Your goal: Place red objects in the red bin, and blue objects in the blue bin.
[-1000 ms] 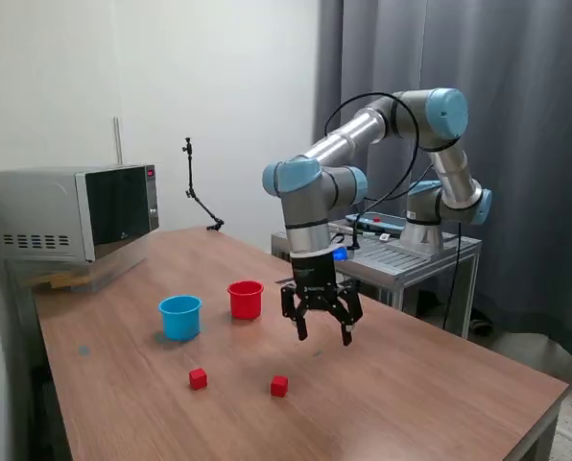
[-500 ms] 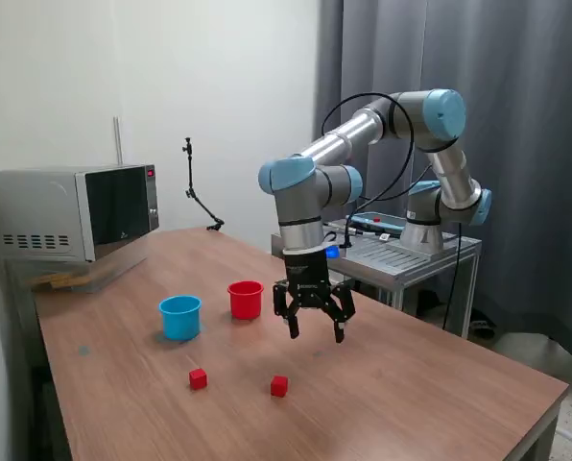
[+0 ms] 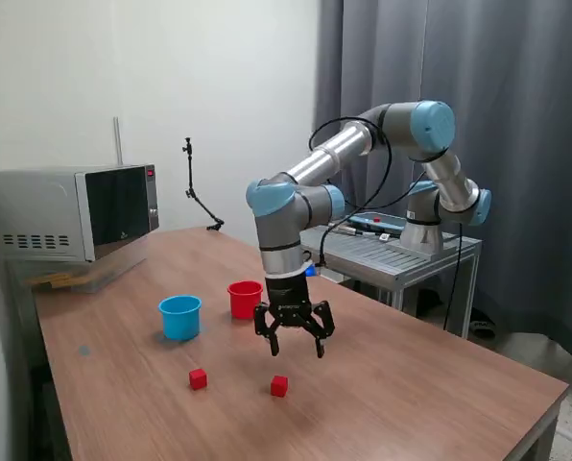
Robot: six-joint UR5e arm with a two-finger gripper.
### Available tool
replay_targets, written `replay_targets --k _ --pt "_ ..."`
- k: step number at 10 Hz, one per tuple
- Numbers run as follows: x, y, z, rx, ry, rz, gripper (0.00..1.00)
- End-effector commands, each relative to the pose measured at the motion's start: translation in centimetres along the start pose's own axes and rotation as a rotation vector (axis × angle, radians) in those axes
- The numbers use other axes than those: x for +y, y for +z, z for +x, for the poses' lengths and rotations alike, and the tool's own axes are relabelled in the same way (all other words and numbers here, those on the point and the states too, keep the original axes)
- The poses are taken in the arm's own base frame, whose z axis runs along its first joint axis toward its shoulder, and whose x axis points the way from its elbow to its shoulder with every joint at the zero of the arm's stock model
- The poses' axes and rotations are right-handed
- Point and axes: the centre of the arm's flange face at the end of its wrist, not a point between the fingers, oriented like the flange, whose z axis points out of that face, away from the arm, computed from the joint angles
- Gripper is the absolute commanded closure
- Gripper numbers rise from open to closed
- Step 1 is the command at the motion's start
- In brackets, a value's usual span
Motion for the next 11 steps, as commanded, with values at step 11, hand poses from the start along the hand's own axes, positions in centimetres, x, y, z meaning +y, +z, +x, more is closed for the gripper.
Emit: replay_targets --k 11 --pt "1.7 -1.3 -0.6 -0.219 -0.022 0.044 0.0"
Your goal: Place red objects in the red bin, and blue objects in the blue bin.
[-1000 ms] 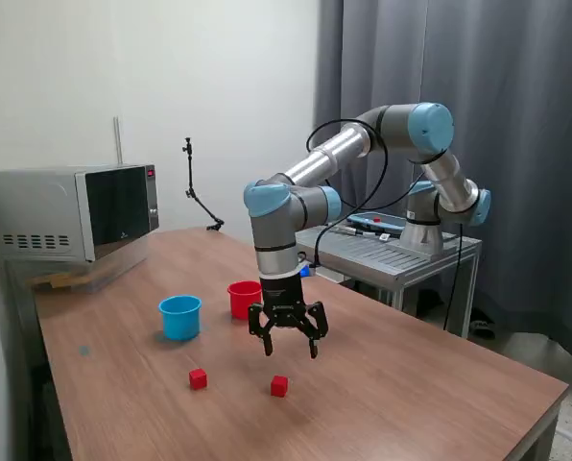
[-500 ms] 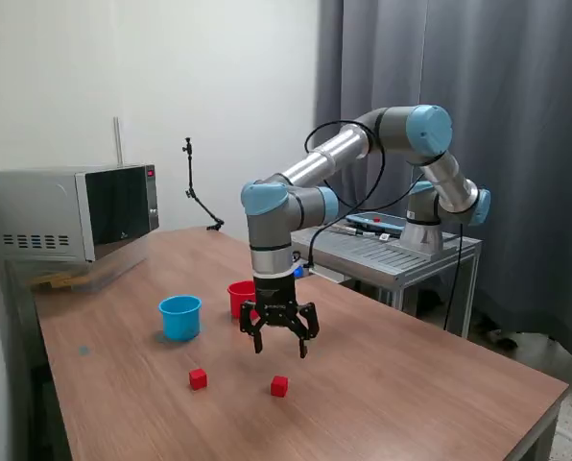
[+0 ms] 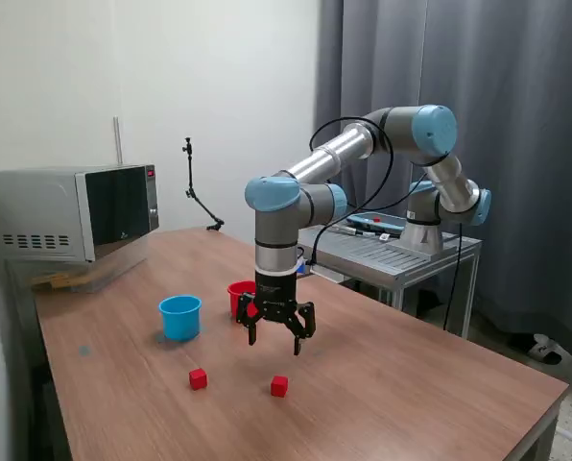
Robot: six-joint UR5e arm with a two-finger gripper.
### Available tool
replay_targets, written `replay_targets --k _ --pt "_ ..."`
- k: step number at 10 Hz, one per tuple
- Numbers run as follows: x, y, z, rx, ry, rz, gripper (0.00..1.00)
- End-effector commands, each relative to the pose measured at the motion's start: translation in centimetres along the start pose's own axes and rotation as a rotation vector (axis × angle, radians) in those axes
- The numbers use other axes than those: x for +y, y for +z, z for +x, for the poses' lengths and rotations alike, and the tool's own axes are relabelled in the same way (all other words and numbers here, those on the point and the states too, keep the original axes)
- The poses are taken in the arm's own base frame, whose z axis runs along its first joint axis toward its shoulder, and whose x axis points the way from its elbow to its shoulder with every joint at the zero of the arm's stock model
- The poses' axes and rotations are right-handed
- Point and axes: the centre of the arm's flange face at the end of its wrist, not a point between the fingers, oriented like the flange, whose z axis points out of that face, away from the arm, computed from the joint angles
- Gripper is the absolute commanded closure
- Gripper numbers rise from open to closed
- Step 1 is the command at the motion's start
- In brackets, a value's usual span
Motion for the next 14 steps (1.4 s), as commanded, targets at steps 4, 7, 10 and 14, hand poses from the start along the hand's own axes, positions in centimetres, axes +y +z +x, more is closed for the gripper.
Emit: replay_targets --k 4,7,10,14 --pt "1.4 1.3 0.1 0.006 -0.005 -0.024 0.0" --pt "2.6 1.5 1.8 0.003 -0.027 -0.042 0.0" --pt "3.2 1.5 3.8 0.017 -0.051 -0.049 0.0" --pt "3.1 2.2 4.1 0.031 -0.017 -0.046 0.0"
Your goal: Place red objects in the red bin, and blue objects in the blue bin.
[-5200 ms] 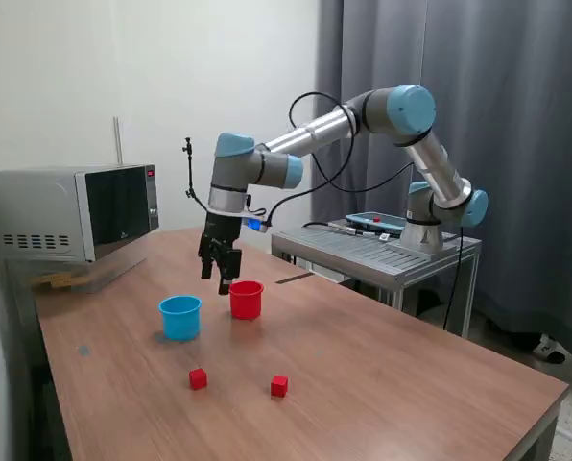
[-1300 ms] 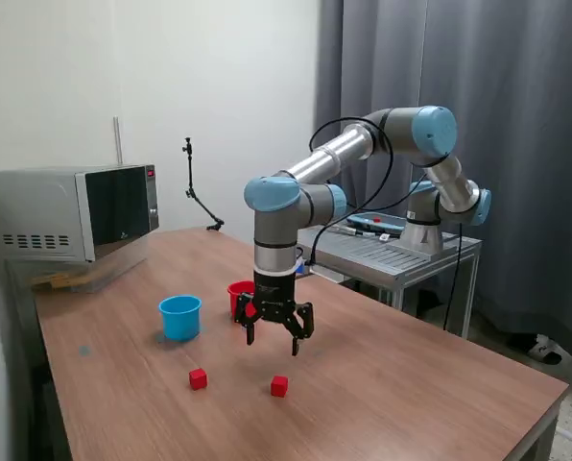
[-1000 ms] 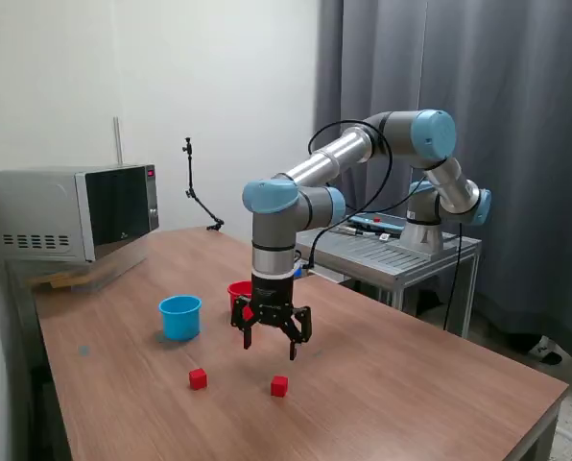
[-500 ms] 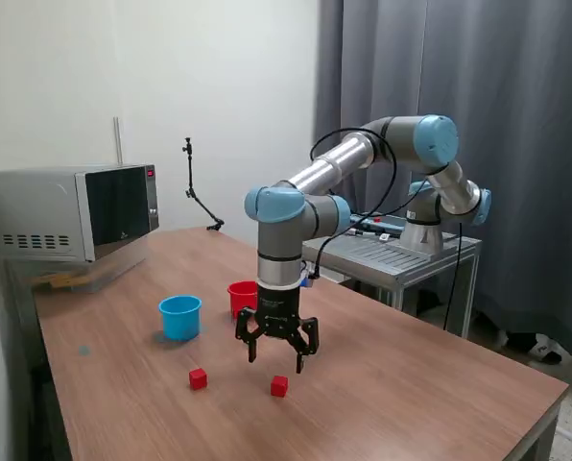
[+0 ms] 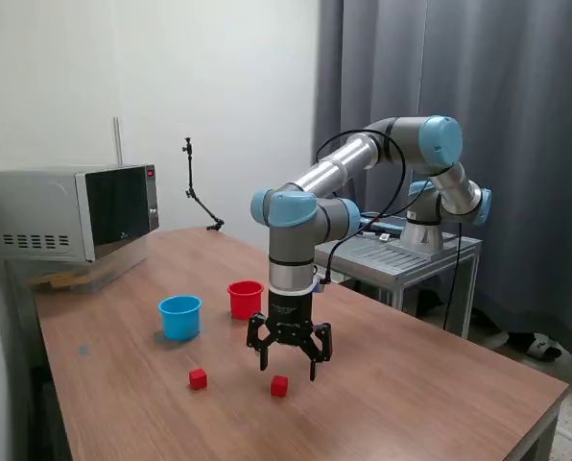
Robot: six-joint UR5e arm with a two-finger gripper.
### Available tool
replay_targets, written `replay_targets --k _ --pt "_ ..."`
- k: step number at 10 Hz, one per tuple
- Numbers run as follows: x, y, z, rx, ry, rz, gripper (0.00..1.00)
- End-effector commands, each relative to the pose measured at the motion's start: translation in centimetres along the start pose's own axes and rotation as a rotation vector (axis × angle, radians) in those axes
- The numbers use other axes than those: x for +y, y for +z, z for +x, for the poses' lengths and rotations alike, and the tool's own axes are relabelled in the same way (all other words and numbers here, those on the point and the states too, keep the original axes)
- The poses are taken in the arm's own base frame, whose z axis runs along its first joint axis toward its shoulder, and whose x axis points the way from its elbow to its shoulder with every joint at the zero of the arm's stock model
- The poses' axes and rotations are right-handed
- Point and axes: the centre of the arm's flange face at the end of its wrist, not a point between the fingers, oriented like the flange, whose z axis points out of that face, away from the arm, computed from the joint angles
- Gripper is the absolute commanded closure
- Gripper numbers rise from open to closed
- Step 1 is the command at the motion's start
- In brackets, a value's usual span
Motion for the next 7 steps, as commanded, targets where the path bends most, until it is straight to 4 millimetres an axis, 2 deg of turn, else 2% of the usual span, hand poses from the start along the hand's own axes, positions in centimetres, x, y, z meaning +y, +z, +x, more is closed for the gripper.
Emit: replay_targets --k 1,2,7 --pt "-0.2 0.6 0.0 0.014 0.015 0.003 0.0" --pt "-0.4 0.6 -0.6 0.015 0.025 0.0 0.0" --pt "-0.7 1.9 -0.4 0.034 0.035 0.014 0.0"
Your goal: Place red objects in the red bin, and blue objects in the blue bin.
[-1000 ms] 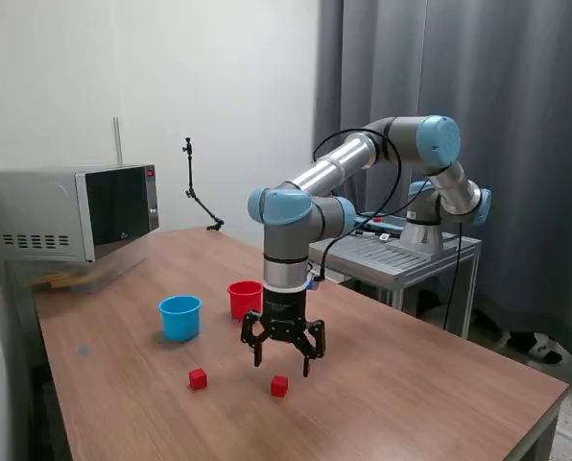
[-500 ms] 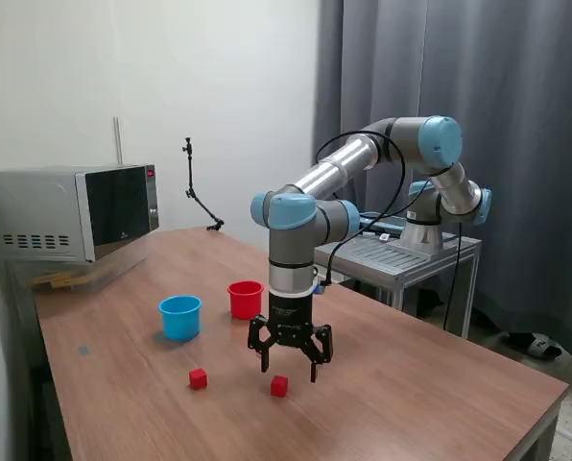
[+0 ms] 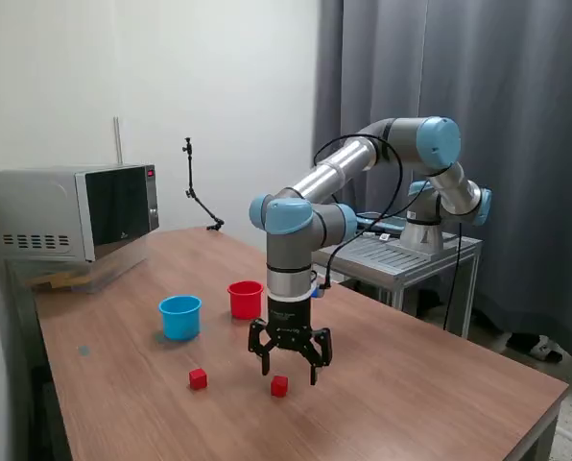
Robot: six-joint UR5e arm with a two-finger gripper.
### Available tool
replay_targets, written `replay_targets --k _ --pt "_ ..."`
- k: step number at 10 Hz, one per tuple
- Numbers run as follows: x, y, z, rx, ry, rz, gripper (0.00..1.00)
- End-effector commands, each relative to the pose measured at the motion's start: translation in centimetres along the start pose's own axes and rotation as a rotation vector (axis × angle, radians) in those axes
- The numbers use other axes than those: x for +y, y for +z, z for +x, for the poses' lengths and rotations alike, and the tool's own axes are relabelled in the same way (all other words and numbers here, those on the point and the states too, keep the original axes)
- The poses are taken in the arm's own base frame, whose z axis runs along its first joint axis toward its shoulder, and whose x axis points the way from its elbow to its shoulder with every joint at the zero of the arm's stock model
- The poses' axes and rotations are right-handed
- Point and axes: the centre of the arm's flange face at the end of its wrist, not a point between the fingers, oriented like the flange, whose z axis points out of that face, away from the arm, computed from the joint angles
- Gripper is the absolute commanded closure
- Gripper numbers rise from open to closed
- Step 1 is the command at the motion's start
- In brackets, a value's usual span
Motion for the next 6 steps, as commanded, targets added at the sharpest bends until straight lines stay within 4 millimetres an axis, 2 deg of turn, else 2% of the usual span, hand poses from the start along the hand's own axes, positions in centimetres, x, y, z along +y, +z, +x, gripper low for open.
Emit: replay_targets --k 1,4,6 --pt "-0.15 0.97 0.21 0.011 0.0 0.011 0.0" --pt "-0.14 1.72 0.17 0.014 0.0 0.016 0.0" --pt "0.26 1.16 -0.12 0.002 -0.003 -0.01 0.0"
